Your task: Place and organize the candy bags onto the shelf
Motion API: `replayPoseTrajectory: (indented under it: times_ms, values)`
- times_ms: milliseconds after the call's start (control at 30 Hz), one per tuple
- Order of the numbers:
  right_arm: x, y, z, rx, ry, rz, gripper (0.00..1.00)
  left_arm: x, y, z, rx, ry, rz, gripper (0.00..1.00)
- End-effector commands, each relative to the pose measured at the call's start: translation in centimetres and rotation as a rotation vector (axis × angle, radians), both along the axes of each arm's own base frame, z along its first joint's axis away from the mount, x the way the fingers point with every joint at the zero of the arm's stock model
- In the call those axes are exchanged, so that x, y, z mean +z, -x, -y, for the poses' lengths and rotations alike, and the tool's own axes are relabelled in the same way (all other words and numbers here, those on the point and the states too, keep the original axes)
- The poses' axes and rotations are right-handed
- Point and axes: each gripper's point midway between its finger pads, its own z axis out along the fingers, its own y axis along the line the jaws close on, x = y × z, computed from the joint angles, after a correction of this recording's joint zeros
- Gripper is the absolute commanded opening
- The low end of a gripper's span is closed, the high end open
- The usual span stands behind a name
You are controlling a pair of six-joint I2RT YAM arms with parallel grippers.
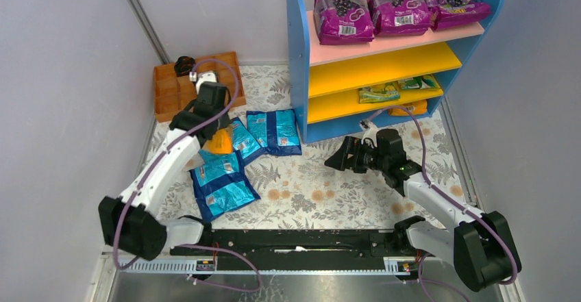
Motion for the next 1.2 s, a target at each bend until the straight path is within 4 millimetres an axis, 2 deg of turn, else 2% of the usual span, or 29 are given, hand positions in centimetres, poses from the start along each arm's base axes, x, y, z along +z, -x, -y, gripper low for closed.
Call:
replayPoseTrajectory:
  times_ms: [0, 200, 333, 400, 533, 700, 967, 1167]
  values:
    - [1.7, 0.2, -1.5, 0.052, -0.049, 0.046, 0.99, 4.3, 2.6, 8.1, -0.113, 0.186, 0.124, 0.0]
    - [3.2, 2.2, -4.8, 0.151, -0.114, 0.063, 1.0, 1.9, 6.5, 15.4, -0.15, 0.302, 0.109, 0.0]
    - [5.0, 3.9, -7.0, 0.181, -0.201, 0.1, 1.0, 0.3, 7.8, 19.3, -0.188, 0.379, 0.087, 0.0]
    - [5.7, 4.5, -7.6, 0.179, -0.232, 0.12, 1.0, -0.1, 8.4, 21.5, -0.238, 0.424, 0.082, 0.0]
    - [6.4, 5.1, -8.1, 0.155, -0.258, 0.139, 1.0, -0.8, 9.0, 24.7, -0.3, 0.457, 0.072, 0.0]
    - [4.6, 4.8, -7.5, 0.077, -0.12, 0.147, 1.0, -1.2, 9.2, 28.1, -0.355, 0.469, 0.066, 0.0]
    - [1.1, 3.1, -4.9, -0.148, 0.203, 0.156, 1.0, -1.0, 9.4, 31.7, -0.411, 0.51, 0.066, 0.0]
    - [0.6, 1.7, -5.4, -0.255, 0.117, 0.149, 0.99, -1.0, 9.5, 32.5, -0.423, 0.528, 0.066, 0.0]
